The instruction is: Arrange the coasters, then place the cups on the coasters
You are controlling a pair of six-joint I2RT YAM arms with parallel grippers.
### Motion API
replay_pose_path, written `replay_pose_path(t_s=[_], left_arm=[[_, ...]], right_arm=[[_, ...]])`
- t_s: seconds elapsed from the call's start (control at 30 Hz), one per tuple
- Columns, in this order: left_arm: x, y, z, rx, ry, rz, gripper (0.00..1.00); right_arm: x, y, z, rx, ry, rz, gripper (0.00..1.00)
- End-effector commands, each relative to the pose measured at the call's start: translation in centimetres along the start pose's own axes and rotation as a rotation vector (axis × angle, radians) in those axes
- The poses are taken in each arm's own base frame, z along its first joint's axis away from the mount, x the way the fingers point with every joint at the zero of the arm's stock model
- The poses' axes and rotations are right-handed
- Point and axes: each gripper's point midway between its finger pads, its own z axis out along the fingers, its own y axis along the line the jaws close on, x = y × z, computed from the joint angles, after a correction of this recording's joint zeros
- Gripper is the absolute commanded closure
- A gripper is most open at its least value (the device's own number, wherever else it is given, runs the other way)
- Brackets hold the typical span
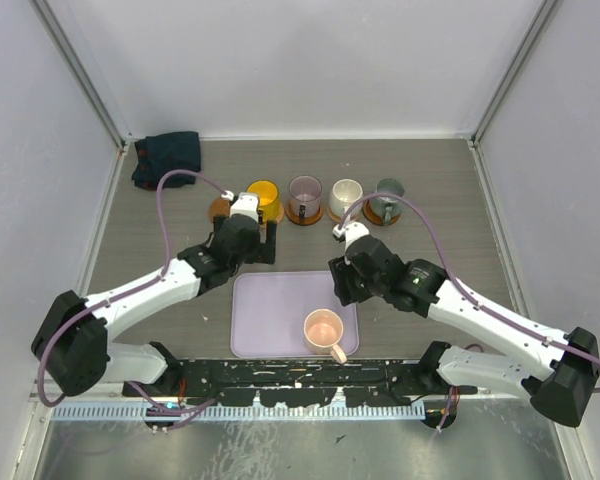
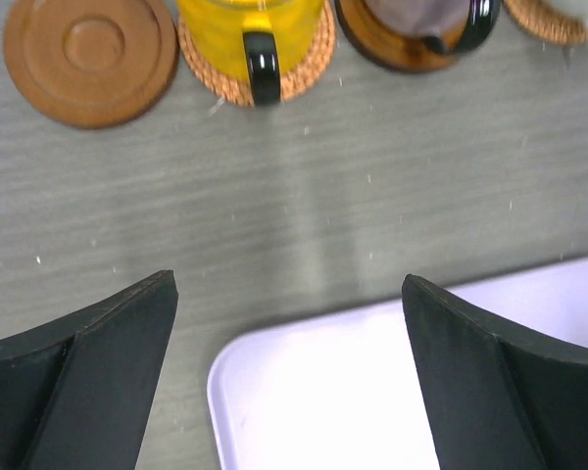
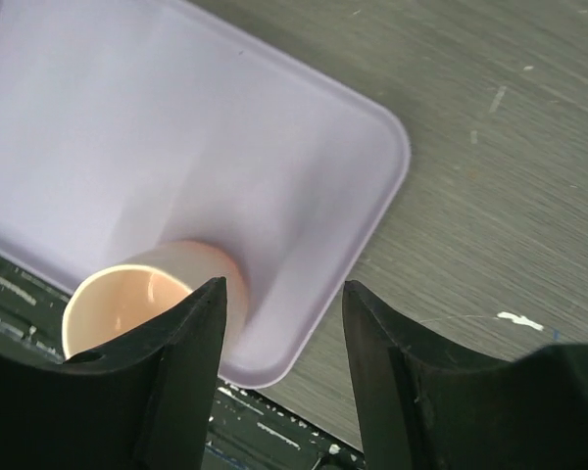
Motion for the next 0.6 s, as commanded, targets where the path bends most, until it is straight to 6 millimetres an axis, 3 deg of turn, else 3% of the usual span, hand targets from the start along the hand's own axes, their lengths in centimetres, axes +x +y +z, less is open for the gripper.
replay_pose_path(t_s=[0.0, 0.23, 0.57], left_arm=[[1.1, 0.0, -2.5, 0.043, 0.019, -0.026, 0.02], [1.8, 0.9, -4.5, 0.051, 0.015, -0.067, 0.02], [2.5, 0.8, -4.6, 0.055, 0.039, -0.069, 0.02]], right_arm=[[-0.6, 3.3, -0.7, -0.175, 0.012, -0.07, 0.45], [1.2, 4.7, 0.2, -0.213, 0.097, -0.106, 0.45], [3.7, 6.3, 1.9, -0.191, 0.186, -0.158, 0.46]])
